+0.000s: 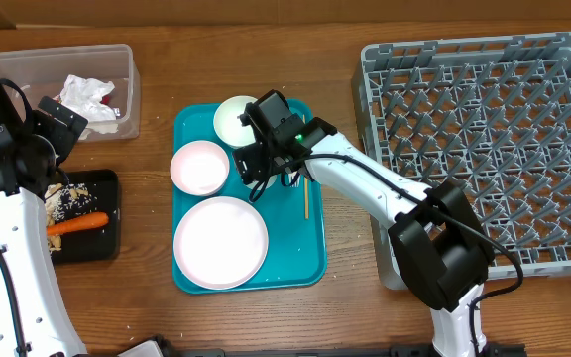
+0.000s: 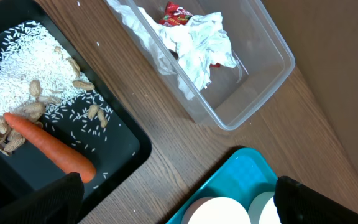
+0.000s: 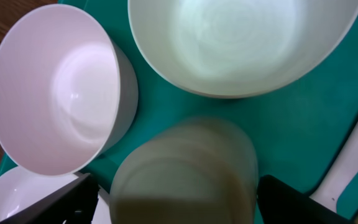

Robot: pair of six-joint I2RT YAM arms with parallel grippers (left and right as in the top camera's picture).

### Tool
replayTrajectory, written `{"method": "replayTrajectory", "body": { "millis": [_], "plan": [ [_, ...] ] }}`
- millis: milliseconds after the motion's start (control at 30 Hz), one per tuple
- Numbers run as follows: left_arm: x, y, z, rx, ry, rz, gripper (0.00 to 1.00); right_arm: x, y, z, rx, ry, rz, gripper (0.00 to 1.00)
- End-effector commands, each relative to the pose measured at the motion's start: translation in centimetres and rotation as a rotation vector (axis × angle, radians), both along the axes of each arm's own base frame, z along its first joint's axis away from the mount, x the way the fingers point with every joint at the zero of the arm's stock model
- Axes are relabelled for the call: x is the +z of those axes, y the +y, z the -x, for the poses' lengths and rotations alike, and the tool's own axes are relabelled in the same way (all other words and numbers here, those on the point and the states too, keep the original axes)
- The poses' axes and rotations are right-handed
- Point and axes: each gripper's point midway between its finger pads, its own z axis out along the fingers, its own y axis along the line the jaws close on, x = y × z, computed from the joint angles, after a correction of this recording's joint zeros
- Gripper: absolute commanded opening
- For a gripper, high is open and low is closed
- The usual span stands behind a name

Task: Sort waste into correct bins and load items into the dishwasher rack
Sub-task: 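Grasp the white cup on the teal tray with the right gripper, then carry the cup to the rack and set it down upright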

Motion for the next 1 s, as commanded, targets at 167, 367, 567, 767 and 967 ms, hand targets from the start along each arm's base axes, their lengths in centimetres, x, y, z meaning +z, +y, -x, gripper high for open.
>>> {"method": "replayTrajectory", "body": {
  "millis": [167, 367, 567, 767, 967],
  "plan": [
    [0.2, 0.4, 0.1, 0.021, -0.005, -0.007, 1.0, 0.5, -0.5, -1.1, -0.074, -0.019, 0.014, 0.68],
    [0.3, 0.4, 0.1, 0.021, -0.005, -0.007, 1.0, 3.3, -0.5, -1.3, -0.087, -0.053, -0.024, 0.58],
    [0.3, 0.4, 0.1, 0.021, -0.005, -0.007, 1.0, 11.9, -3.9, -2.8, -0.16, -0.164, -0.113, 0.51],
    [0.3, 0.4, 0.1, 0.021, -0.005, -0.007, 1.0, 20.0, -16.5, -5.6, -0.411, -0.274, -0.134, 0.48],
    [0.3, 0.4, 0.1, 0.021, -0.005, -0.007, 1.0, 21.7, -32.2, -7.7, -0.763, -0.328, -0.064, 0.48]
  ]
}}
